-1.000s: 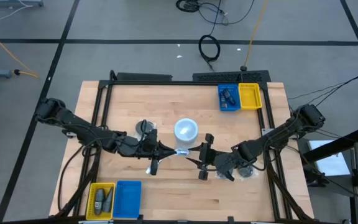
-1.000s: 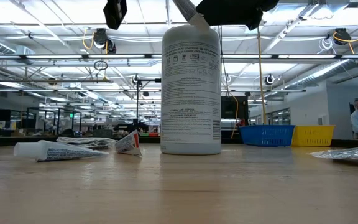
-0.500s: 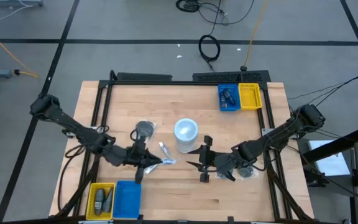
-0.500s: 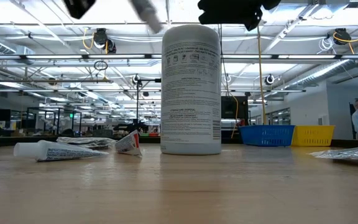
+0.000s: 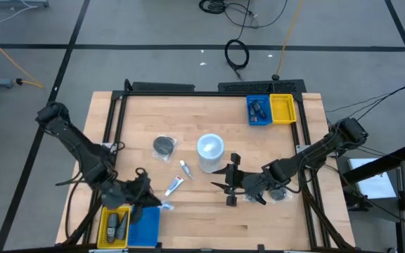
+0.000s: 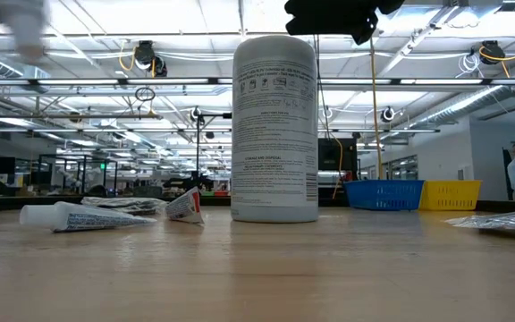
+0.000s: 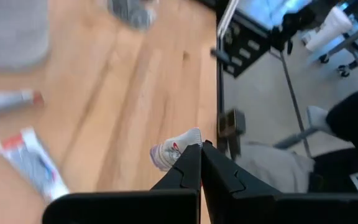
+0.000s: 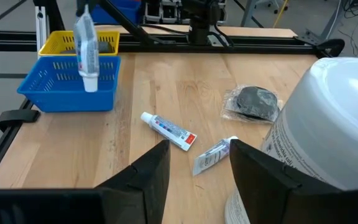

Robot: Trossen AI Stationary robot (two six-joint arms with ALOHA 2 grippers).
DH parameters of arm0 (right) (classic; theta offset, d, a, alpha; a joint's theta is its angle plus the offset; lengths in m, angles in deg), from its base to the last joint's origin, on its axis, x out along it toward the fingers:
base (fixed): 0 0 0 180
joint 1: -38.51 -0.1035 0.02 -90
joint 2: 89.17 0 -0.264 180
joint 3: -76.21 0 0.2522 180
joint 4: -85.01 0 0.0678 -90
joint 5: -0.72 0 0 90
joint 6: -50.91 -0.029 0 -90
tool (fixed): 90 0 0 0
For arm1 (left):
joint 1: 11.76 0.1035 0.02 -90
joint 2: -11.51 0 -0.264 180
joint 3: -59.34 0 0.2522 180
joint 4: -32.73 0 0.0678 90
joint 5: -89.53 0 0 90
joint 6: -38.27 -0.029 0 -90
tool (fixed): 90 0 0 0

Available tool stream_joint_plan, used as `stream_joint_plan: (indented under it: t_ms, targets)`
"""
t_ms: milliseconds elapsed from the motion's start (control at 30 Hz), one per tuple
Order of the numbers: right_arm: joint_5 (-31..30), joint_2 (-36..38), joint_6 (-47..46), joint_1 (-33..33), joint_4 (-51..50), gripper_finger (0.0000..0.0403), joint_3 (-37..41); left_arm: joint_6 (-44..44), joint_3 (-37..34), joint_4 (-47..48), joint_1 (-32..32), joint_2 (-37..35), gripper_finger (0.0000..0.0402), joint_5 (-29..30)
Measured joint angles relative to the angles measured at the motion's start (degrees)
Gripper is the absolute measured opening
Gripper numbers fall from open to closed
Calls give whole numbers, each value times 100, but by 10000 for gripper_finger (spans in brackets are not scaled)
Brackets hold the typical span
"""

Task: Pick & Place Travel size toiletries
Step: Put the top right white toothpaste into the bottom blue bin

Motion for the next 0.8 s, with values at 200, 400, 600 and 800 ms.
stream_joint_plan:
  t_ms: [200,400,600,800]
  targets:
    - [2,0,-10,0,-2,158,0,1188,0,549,-620,2,0,-174]
    - [2,0,-31,-2,-2,161,0,2195,0,1059,-1171,7,0,-304]
    - [2,0,-34,-2,-4,158,0,2496,0,1182,-1420,9,0,-146]
    - [2,2,-34,-2,-7,161,20,2519,0,1220,-1463,9,0,-140]
